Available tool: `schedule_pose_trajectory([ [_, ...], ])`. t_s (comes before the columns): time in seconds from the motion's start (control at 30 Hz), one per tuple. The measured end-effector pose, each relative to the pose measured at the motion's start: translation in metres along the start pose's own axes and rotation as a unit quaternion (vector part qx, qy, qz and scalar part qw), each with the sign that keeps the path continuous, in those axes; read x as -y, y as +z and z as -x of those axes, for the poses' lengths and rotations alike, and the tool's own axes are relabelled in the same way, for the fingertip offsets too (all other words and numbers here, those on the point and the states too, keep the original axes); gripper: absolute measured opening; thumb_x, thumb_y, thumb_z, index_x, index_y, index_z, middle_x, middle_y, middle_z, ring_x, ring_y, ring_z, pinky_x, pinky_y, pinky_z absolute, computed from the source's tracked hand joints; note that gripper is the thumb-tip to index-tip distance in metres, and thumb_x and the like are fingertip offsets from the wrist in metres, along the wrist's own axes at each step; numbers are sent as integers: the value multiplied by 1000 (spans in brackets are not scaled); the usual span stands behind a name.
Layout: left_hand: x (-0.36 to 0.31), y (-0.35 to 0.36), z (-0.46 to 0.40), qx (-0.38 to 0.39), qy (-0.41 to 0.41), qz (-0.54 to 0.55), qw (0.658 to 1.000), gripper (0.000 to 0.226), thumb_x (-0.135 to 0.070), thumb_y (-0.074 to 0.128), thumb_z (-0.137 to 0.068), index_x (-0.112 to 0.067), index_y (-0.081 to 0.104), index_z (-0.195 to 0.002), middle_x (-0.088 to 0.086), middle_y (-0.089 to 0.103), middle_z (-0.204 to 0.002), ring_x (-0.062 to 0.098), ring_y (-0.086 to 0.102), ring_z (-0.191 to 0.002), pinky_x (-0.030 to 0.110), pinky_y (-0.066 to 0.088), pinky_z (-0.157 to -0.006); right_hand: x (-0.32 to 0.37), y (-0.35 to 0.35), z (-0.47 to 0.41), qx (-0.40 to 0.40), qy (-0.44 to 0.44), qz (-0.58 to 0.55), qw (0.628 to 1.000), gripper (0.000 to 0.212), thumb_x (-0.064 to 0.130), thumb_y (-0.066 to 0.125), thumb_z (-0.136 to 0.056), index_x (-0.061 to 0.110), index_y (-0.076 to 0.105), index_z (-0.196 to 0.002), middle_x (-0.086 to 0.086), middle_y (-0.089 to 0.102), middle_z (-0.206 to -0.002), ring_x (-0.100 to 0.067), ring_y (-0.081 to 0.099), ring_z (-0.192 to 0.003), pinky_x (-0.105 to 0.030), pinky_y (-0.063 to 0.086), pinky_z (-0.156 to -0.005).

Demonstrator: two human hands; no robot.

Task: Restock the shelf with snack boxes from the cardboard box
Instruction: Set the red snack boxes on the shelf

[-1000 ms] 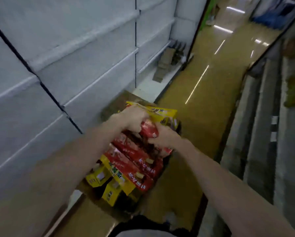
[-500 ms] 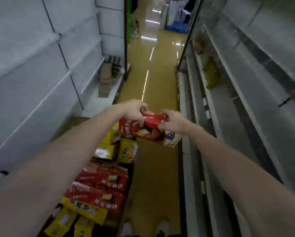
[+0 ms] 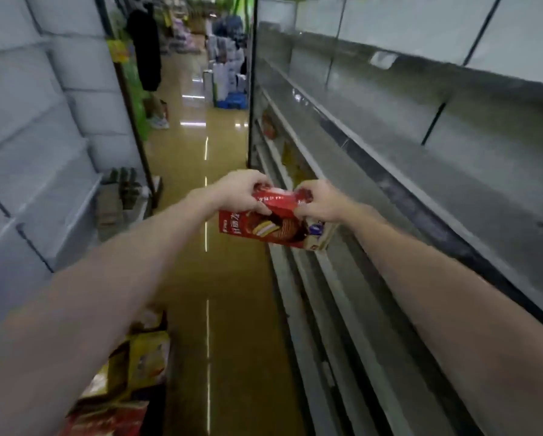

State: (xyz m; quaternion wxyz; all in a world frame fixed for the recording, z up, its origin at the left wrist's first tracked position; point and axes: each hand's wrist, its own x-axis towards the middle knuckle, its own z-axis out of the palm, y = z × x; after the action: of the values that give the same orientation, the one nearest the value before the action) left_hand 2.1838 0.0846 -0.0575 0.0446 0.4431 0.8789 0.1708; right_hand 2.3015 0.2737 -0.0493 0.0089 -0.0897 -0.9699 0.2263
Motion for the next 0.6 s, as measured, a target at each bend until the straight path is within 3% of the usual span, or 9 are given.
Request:
schedule_pose_trajectory([
  [0.13, -46, -19, -42, -80, 48, -20, 995, 62, -48, 71, -83, -33, 50, -139, -3, 55, -126, 20, 50, -118, 44, 38, -105, -29, -59, -1, -86, -2, -10, 996, 52, 37, 76, -71, 24, 60, -119, -4, 63, -118, -23, 61, -106, -45, 54, -93],
  [0.33, -108, -28, -121, -181, 129, -72, 972, 59, -49, 62, -90, -35, 46, -145, 1, 53, -133, 26, 46, -123, 45, 32, -106, -76, -137, 16, -207, 21, 14, 978, 52, 36, 71, -76, 27, 64, -127, -1, 68, -120, -20, 62, -109, -35, 51, -93],
  [0.6, -206, 2, -240, -124, 288, -63, 947, 62, -54, 57, -91, -23, 49, -144, 13, 57, -130, 35, 53, -116, 44, 41, -98, -173, -188, 52, -303, 168, 25, 938, 56, 51, 64, -59, 31, 68, -111, 7, 69, -113, -15, 63, -102, -33, 52, -91],
])
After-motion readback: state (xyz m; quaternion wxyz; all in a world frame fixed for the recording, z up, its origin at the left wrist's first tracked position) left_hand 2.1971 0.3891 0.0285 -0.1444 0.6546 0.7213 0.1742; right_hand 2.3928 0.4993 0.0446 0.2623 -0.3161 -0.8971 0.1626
